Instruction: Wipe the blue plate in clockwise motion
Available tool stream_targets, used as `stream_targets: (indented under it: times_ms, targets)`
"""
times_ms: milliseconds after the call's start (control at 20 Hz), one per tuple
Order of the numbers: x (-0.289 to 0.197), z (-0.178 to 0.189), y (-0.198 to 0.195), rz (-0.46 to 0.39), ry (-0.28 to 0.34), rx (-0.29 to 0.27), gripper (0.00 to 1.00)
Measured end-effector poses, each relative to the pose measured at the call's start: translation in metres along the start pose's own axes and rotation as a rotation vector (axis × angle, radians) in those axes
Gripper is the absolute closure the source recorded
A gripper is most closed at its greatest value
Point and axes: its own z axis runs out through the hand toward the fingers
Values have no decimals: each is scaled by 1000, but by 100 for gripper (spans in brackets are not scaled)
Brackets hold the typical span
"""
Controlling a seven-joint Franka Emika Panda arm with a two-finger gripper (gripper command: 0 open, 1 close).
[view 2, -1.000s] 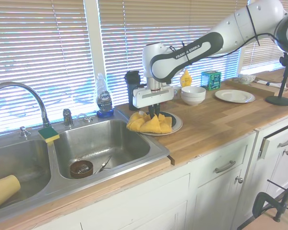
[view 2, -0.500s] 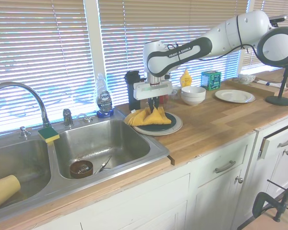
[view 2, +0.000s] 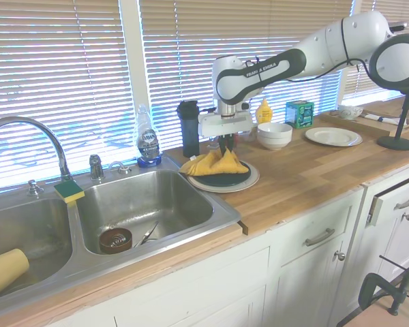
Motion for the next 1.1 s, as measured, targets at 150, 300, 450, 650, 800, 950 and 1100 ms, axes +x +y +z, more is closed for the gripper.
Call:
stream_targets:
  times_ms: [150, 300, 450, 650, 800, 950, 1100]
  targets:
    - [-14, -19, 15, -15, -3, 7, 100]
    - [-26, -43, 29, -32, -5, 24, 100]
    - [-32, -70, 47, -41, -11, 50, 100]
    - [-29, -109, 79, -42, -18, 92, 100]
    - [-19, -133, 105, -35, -28, 122, 100]
    - [0, -151, 130, -20, -41, 144, 100]
    - [30, -163, 152, 6, -53, 166, 100]
